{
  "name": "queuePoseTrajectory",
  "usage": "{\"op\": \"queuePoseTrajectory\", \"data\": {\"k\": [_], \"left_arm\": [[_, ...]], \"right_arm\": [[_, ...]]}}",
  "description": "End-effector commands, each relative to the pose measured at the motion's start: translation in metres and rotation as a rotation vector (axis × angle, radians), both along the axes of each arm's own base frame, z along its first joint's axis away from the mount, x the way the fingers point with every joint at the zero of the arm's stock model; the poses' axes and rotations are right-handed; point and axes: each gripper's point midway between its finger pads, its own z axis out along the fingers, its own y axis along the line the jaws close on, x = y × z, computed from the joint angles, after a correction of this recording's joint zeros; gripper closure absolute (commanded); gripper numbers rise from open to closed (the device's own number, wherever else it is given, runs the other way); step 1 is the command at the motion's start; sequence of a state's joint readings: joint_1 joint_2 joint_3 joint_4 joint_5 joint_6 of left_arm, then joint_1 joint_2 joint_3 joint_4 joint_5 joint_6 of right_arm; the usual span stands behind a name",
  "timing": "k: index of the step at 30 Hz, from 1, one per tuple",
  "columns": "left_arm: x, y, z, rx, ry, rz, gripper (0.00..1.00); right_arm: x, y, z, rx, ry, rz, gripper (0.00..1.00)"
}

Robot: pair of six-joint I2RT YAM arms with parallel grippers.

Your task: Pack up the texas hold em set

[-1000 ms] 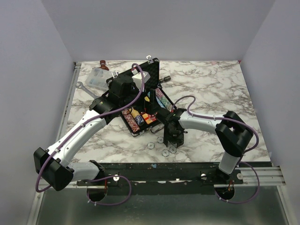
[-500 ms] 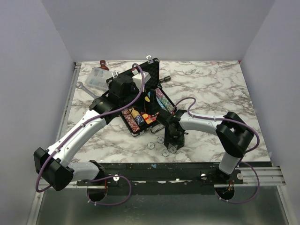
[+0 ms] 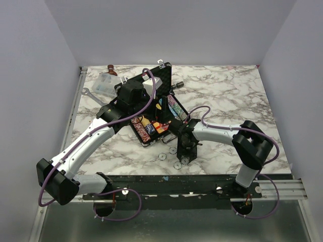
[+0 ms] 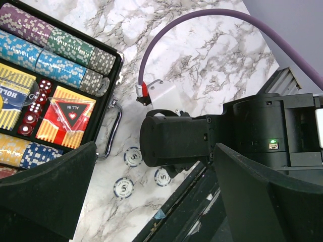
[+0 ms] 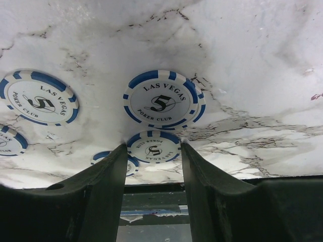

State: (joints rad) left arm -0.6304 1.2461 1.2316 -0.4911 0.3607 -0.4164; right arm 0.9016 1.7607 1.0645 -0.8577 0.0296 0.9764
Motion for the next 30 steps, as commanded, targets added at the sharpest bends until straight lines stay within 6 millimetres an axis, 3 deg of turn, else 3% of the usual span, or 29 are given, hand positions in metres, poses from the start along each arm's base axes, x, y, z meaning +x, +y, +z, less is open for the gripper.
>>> {"op": "queuePoseTrajectory", "data": {"k": [1,12,21,30], "left_arm": [[-0.001,-0.005,0.0,-0.014,-0.001,-0.02,0.03],[-0.001,-0.006,-0.002,-0.012,0.004,-0.022,0.03],[-0.001,-0.005,-0.002,-0.01,0.005,-0.02,0.03],[-0.001,-0.005,-0.001,-0.014,0.001,-0.021,0.03]], "right_arm": [[-0.009,-0.02,-0.019,-0.102,0.02,-0.006,0.53],[0.006,-0.006,0.012,-0.024,-0.069,-0.028,0.6],[0.015,-0.002,0.033,-0.011,-0.113,-0.028,0.61],[0.041,-0.008,0.03,-0.113,-0.167,-0.009,0.59]]}}
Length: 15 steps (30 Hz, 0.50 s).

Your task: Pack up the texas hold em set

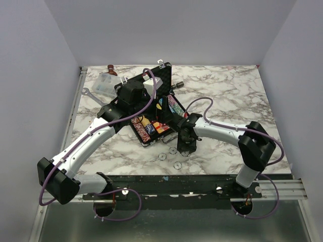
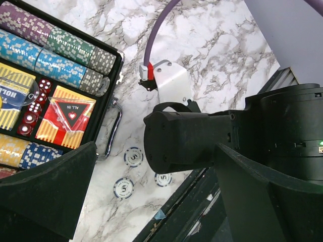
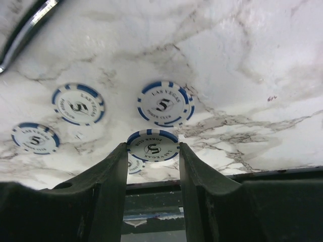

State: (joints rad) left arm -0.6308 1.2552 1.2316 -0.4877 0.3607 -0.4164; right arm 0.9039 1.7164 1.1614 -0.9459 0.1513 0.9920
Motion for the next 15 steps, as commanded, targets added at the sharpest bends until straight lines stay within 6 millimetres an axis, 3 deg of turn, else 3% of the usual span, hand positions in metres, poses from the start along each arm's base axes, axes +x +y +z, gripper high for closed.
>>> {"op": "queuePoseTrajectory", "data": {"k": [1,15], "left_arm": [[-0.0026,-0.0037,0.0023,-0.017,-0.005,-0.019,0.03],[-0.0027,-0.0036,0.0032,-0.017,-0.007,-0.02,0.03]], "right_arm": [[0.0176,-0.0077,-0.0035,-0.086,-0.039,0.006,0.59],[0.0248,-0.0145,-0.0126,-0.116,-0.033,0.005,0.52]]}}
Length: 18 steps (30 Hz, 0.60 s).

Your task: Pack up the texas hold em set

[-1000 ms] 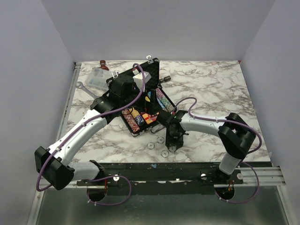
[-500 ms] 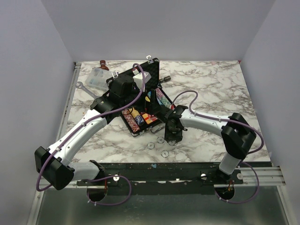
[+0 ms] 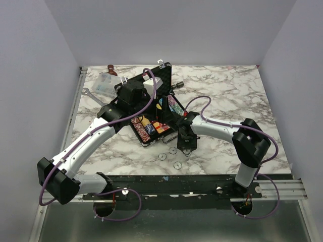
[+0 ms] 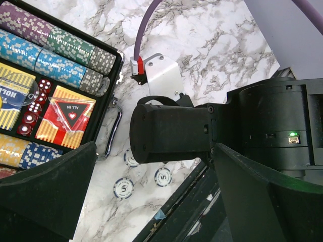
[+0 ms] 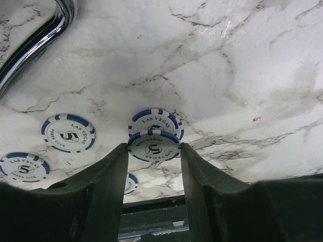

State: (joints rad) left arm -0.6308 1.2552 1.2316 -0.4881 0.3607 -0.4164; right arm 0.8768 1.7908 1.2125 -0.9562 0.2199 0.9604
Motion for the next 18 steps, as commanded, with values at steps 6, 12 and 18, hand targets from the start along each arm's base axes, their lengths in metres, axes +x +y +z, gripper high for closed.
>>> {"op": "queuePoseTrajectory", "data": {"k": [6,12,18], "left_arm": [[-0.003,-0.004,0.002,-0.017,-0.005,-0.022,0.02],[-0.001,-0.003,0.001,-0.012,-0.004,-0.016,0.03],[0.001,0.001,0.001,0.004,-0.017,0.003,0.03]], "right_arm": [[0.003,-0.008,-0.008,-0.033,0.009,0.007,0.4],[-0.002,0.003,0.003,0.037,0.02,0.01,0.33],[-0.047,0.031,0.007,0.151,0.079,0.076,0.21]]}}
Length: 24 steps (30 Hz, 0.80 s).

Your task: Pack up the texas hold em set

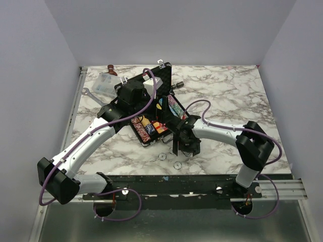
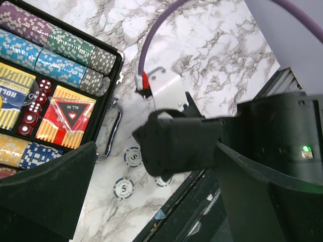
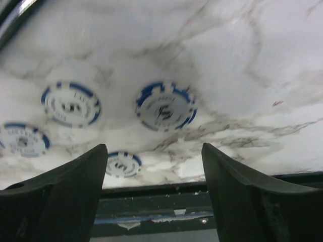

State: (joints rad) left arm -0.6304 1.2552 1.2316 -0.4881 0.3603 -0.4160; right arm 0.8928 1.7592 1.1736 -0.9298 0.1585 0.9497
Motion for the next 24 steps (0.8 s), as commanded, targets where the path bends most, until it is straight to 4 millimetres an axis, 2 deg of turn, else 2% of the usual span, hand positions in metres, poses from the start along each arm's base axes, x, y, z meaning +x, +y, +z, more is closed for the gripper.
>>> {"op": "queuePoseTrajectory", "data": {"k": [1,3,6,12,24], "left_arm": [[0.003,0.002,0.003,0.012,-0.026,0.013,0.03],[0.005,0.007,0.004,0.026,-0.044,0.035,0.03],[0.006,0.01,0.007,0.029,-0.06,0.05,0.03],[0.005,0.01,0.009,0.021,-0.063,0.046,0.03],[0.003,0.009,0.01,0.014,-0.061,0.037,0.03]], "right_arm": [[-0.04,0.029,0.005,0.104,0.053,0.063,0.2],[-0.051,0.035,-0.002,0.109,0.079,0.077,0.19],[-0.056,0.039,-0.013,0.079,0.1,0.08,0.21],[-0.052,0.043,-0.018,0.055,0.089,0.081,0.33],[-0.05,0.047,-0.025,0.051,0.095,0.072,0.4]]}}
